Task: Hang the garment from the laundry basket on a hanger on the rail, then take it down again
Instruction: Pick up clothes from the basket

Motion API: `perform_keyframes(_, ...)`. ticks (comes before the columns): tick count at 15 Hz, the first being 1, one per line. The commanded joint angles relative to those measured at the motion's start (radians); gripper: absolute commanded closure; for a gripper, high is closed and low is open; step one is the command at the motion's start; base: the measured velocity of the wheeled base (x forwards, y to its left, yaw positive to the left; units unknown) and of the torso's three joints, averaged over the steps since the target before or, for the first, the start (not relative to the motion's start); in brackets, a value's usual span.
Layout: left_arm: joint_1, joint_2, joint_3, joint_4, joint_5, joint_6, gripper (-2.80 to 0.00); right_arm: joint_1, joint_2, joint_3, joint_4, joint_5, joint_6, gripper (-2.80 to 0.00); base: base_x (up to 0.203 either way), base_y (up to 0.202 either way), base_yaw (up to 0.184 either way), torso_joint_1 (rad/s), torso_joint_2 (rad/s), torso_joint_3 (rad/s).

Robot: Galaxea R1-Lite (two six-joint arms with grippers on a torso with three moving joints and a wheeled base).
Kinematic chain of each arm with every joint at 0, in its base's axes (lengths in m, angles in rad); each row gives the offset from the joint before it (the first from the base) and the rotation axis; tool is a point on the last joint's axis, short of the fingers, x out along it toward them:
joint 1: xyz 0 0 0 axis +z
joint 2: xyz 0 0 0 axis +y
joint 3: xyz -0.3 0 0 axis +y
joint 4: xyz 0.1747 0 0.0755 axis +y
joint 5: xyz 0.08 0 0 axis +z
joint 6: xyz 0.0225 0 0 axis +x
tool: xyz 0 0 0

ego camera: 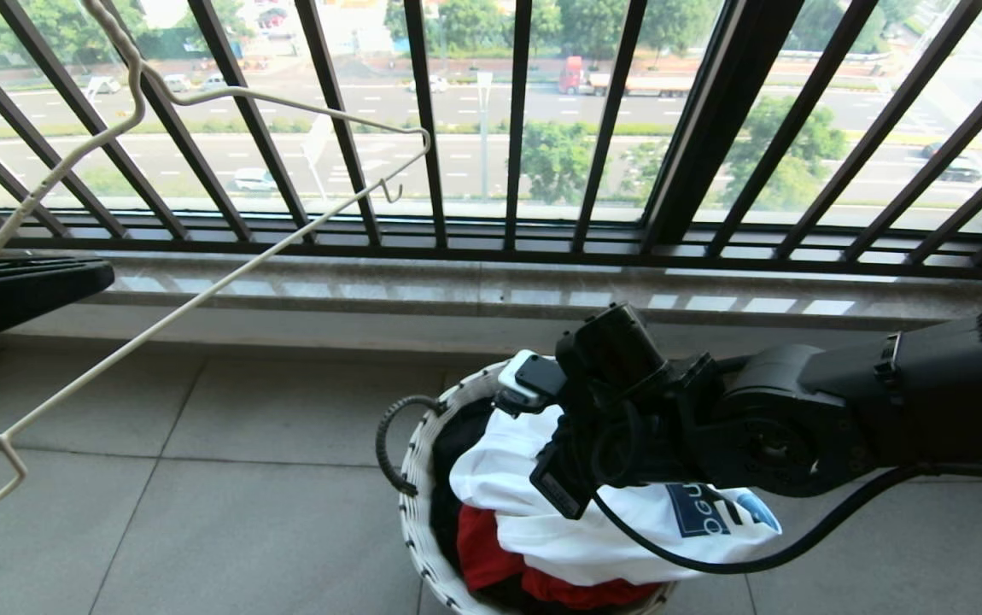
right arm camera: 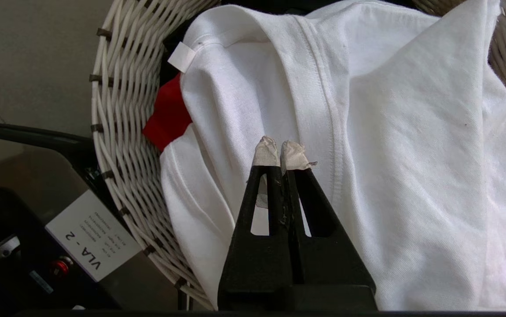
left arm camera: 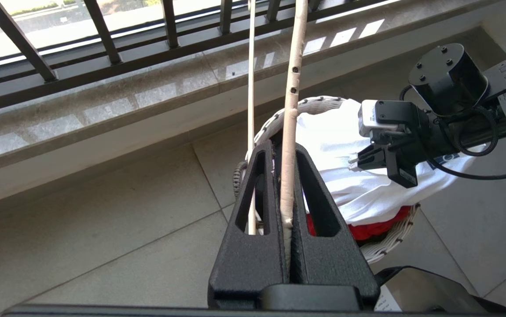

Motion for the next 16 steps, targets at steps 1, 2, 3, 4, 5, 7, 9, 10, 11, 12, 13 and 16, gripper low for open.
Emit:
perform_keyframes(1,0.0,-0.004,0.0,0.001,-0.001,0.002,0.0,0.032,0.076,-0.005,-0.057,-0.011,-0.007,-2.8,0.0,0.0,0.0,0.0,0.0,0.0)
perform_keyframes(2,0.0,-0.004,0.0,0.001,-0.001,0.002,0.0,0.051,0.087,-0.013,-0.059,-0.022,-0.009,-2.8,0.0,0.0,0.0,0.0,0.0,0.0)
perform_keyframes(3,0.0,-0.004,0.0,0.001,0.0,0.002,0.0,0.064,0.114,-0.034,-0.06,-0.049,-0.014,-2.8,0.0,0.0,0.0,0.0,0.0,0.0)
perform_keyframes(4,0.0,-0.005,0.0,0.001,0.002,0.002,0.0,0.075,0.145,-0.059,-0.063,-0.09,-0.032,-2.8,0.0,0.0,0.0,0.0,0.0,0.0)
perform_keyframes(5,0.0,-0.007,0.0,0.001,0.002,0.003,0.0,0.084,0.173,-0.08,-0.069,-0.123,-0.046,-2.8,0.0,0.0,0.0,0.0,0.0,0.0)
perform_keyframes(7,0.0,-0.008,0.0,-0.001,0.003,0.003,0.0,0.103,0.214,-0.104,-0.095,-0.166,-0.072,-2.8,0.0,0.0,0.0,0.0,0.0,0.0)
perform_keyframes(9,0.0,-0.008,0.0,-0.001,0.003,0.003,0.0,0.112,0.246,-0.11,-0.139,-0.23,-0.107,-2.8,0.0,0.0,0.0,0.0,0.0,0.0)
perform_keyframes(10,0.0,-0.009,0.0,-0.001,0.003,0.003,0.0,0.112,0.265,-0.113,-0.162,-0.248,-0.125,-2.8,0.0,0.0,0.0,0.0,0.0,0.0)
perform_keyframes(11,0.0,-0.01,0.0,-0.001,0.005,0.003,0.0,0.111,0.28,-0.124,-0.172,-0.26,-0.138,-2.8,0.0,0.0,0.0,0.0,0.0,0.0)
perform_keyframes(12,0.0,-0.011,0.0,-0.001,0.005,0.003,0.0,0.108,0.286,-0.139,-0.173,-0.265,-0.145,-2.8,0.0,0.0,0.0,0.0,0.0,0.0)
perform_keyframes(13,0.0,-0.015,0.0,-0.001,0.005,0.003,0.0,0.104,0.286,-0.153,-0.173,-0.268,-0.147,-2.8,0.0,0.0,0.0,0.0,0.0,0.0)
perform_keyframes(16,0.0,-0.015,0.0,-0.001,0.005,0.005,0.0,0.078,0.293,-0.196,-0.173,-0.27,-0.155,-2.8,0.0,0.0,0.0,0.0,0.0,0.0)
